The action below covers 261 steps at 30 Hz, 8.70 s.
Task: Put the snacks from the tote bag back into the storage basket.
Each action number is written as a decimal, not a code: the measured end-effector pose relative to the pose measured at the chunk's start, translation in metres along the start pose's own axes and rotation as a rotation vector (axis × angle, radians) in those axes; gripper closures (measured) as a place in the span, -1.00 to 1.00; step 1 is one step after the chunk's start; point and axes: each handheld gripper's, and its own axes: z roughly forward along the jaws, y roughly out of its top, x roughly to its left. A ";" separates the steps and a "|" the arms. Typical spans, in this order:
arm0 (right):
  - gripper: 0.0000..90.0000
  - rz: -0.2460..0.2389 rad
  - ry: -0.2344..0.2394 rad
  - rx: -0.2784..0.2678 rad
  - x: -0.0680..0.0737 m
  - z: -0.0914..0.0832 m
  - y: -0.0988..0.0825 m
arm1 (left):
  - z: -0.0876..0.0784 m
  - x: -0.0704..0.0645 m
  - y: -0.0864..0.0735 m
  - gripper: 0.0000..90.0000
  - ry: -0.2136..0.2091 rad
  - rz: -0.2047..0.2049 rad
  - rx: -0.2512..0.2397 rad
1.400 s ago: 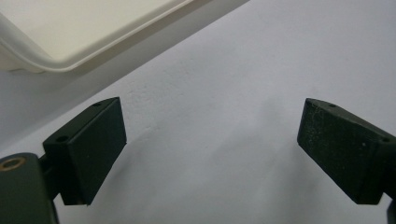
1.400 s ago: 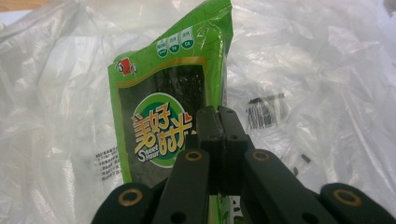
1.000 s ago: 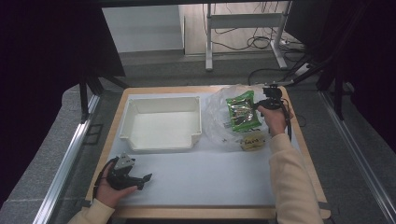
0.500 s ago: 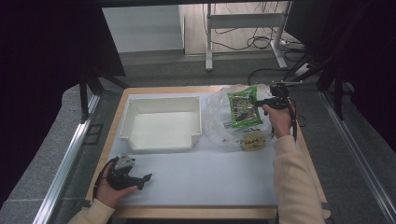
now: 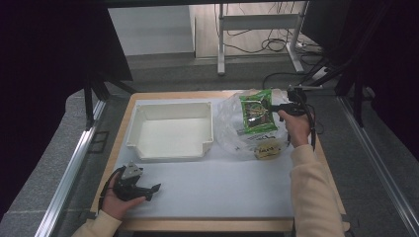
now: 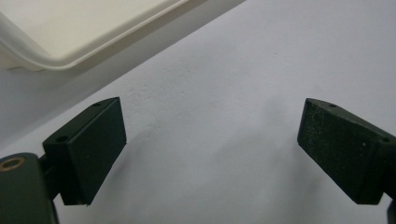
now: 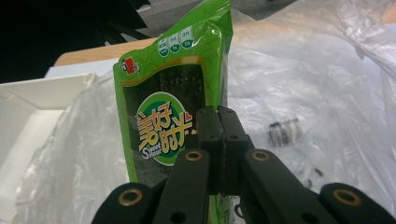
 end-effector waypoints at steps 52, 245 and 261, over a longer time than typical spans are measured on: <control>0.99 -0.036 0.133 -0.090 0.033 -0.015 0.001 | 0.000 0.000 0.000 -0.82 0.003 0.001 0.001; 0.99 -0.174 0.402 0.050 0.247 0.135 -0.046 | -0.008 0.002 0.000 -0.81 -0.025 -0.026 -0.058; 0.99 -0.156 0.369 0.065 0.262 0.154 -0.059 | -0.009 0.002 0.000 -0.81 -0.025 -0.027 -0.063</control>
